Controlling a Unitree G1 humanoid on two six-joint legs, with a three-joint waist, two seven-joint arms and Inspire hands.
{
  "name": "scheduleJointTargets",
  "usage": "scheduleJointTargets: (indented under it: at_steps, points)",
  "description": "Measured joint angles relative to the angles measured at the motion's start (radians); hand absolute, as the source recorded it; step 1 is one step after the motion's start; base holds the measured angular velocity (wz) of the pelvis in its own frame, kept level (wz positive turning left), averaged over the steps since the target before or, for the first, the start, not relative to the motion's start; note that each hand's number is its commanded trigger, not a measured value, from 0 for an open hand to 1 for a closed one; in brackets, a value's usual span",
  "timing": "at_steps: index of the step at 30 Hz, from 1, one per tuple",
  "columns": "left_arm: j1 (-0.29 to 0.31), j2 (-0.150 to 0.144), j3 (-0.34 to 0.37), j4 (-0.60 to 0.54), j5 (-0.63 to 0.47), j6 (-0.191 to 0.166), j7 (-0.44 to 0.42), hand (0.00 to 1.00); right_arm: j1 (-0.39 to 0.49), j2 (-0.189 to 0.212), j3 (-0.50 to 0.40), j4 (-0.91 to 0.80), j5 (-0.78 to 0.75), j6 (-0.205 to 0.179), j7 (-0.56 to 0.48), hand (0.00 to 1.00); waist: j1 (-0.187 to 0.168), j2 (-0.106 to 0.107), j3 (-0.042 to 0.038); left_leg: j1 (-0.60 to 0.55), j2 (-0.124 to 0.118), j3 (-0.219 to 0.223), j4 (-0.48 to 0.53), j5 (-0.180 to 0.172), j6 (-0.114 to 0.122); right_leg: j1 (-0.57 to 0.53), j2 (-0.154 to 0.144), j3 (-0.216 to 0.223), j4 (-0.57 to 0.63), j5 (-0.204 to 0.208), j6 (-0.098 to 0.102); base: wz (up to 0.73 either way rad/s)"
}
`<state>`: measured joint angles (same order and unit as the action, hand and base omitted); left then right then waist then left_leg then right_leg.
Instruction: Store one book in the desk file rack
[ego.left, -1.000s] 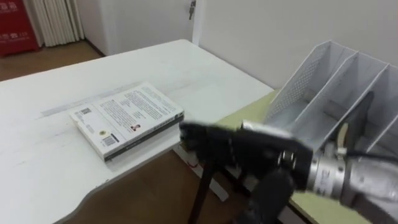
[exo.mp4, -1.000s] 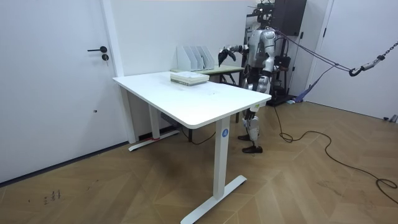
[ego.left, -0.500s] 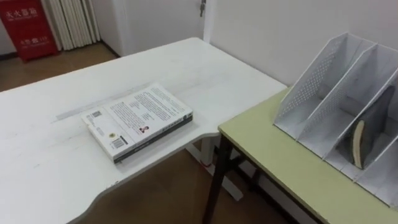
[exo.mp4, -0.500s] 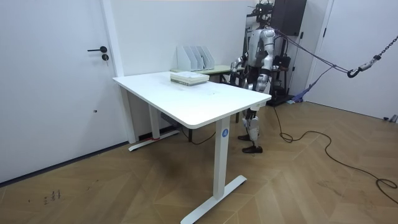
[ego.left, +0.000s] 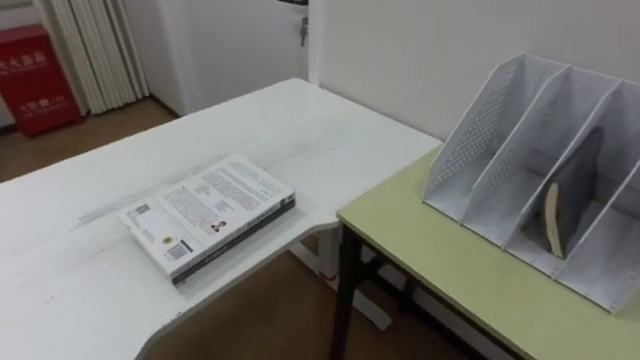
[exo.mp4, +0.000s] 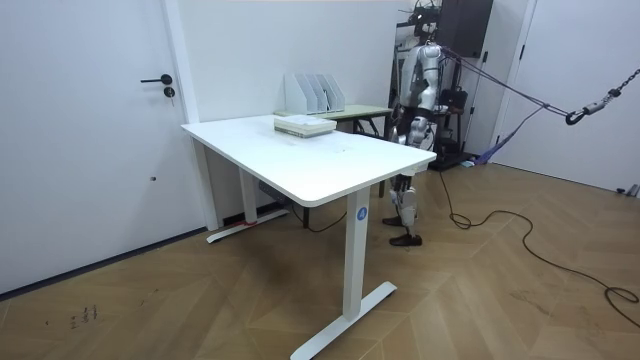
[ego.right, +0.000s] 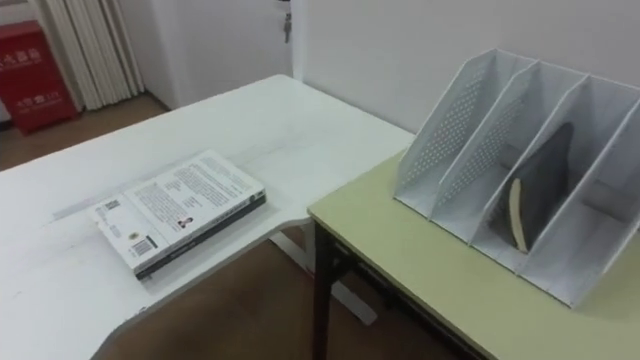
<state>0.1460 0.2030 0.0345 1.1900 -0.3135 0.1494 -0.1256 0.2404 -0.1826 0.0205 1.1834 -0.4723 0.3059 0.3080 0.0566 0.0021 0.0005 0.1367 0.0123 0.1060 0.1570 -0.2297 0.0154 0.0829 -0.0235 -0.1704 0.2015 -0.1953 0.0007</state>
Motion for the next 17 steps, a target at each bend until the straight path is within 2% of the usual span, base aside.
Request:
scheduleJointTargets:
  at_steps: [6, 12, 17]
  points:
    - [0.028, -0.003, 0.015, -0.035, 0.037, 0.003, 0.023, 0.00, -0.042, 0.008, -0.004, 0.039, 0.133, 0.000, -0.106, 0.00, -0.020, -0.006, 0.0008, 0.010, -0.004, -0.002, -0.005, -0.003, 0.002, 0.002, -0.004, -0.010, 0.003, -0.006, 0.002, 0.01]
    - [0.043, -0.022, 0.023, -0.071, 0.065, 0.003, 0.064, 0.00, -0.063, 0.028, -0.004, 0.032, 0.139, -0.013, -0.190, 0.00, -0.030, -0.001, -0.0010, 0.010, -0.005, -0.001, -0.006, -0.003, 0.002, 0.004, -0.007, -0.018, 0.004, -0.009, 0.004, 0.01]
    - [0.037, -0.030, 0.022, -0.072, 0.084, 0.002, 0.079, 0.00, -0.063, 0.029, -0.004, 0.028, 0.140, -0.031, -0.237, 0.00, -0.038, 0.005, -0.0006, 0.009, -0.006, -0.002, -0.006, -0.003, 0.002, 0.003, -0.008, -0.019, 0.004, -0.012, 0.004, 0.00]
